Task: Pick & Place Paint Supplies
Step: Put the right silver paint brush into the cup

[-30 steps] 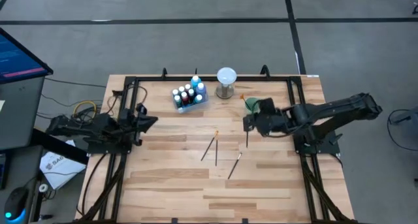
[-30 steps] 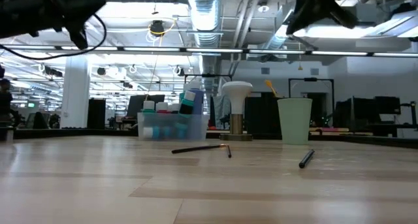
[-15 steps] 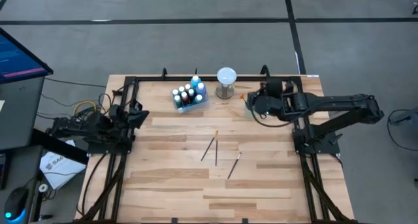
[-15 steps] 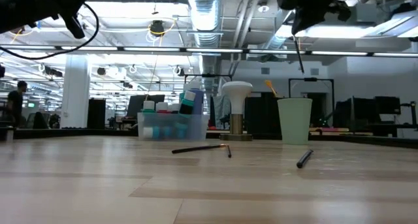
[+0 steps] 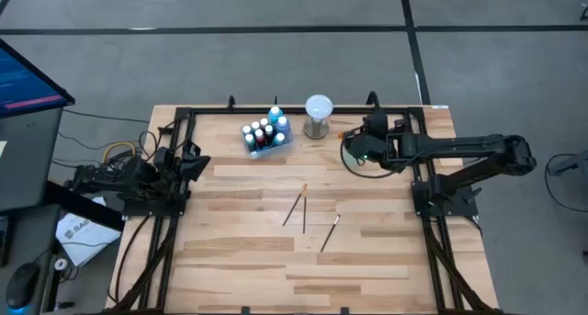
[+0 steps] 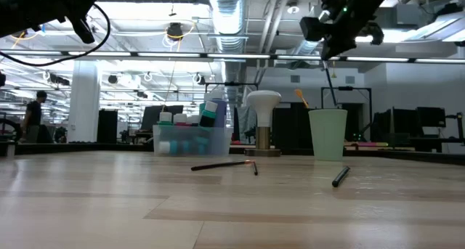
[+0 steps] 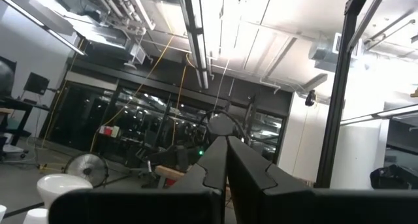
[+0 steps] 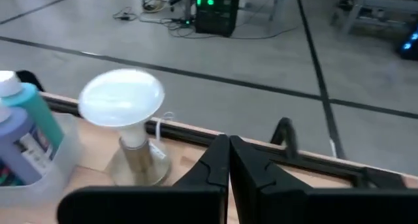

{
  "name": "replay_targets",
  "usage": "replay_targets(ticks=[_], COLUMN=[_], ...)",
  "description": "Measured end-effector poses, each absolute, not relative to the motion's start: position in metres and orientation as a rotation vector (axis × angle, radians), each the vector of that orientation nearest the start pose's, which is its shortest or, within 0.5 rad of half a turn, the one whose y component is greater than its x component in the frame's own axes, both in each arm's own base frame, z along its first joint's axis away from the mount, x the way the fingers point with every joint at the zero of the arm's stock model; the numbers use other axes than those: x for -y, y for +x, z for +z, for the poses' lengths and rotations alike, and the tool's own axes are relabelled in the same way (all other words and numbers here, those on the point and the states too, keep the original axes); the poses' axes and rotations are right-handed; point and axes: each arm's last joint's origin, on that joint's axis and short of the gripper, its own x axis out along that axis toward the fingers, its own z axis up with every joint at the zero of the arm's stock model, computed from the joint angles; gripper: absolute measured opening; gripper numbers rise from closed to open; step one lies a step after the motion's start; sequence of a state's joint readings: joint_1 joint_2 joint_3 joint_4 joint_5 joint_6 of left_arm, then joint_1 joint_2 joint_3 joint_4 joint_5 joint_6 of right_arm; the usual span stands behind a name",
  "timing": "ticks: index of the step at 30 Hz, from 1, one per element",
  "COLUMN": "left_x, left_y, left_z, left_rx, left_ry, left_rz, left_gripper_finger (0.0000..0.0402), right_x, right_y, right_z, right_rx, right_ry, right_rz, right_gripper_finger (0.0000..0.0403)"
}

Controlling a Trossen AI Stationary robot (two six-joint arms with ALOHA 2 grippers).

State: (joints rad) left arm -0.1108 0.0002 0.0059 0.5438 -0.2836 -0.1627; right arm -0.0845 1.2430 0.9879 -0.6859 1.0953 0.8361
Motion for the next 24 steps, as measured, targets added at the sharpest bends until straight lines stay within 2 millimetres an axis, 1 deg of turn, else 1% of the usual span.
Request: replay_targets(ticks=[2,4,8,14,21,24], left_x=[0.001,0.001,0.001,0.001,0.001,0.001], left_y=[0.083,0.082,0.082,0.082,0.082,0.082], left_z=[0.215,0.215,0.215,0.215,0.215,0.215], left_rx=[0.553,0.554,0.555,0.557,0.558,0.558], left_ry=[-0.266,-0.266,-0.267,-0.267,-0.267,-0.267], left_rz=[0.124,0.124,0.124,0.124,0.124,0.124], left_gripper_finger=[0.0006,0.0006,0.0006,0.0006,0.0006,0.0006], right_x=[0.045,0.045,0.044,0.044,0.044,0.045], right_y=[0.233,0.234,0.233,0.227,0.226,0.227], right_z=[0.281,0.282,0.29,0.302,0.303,0.301], right_rx=[-0.335,-0.318,-0.29,-0.261,-0.279,-0.284], right_ry=[0.227,0.226,0.2,0.18,0.167,0.165], right_rz=[-1.307,-1.275,-1.222,-1.196,-1.177,-1.179], right_gripper_finger=[0.0,0.0,0.0,0.0,0.0,0.0])
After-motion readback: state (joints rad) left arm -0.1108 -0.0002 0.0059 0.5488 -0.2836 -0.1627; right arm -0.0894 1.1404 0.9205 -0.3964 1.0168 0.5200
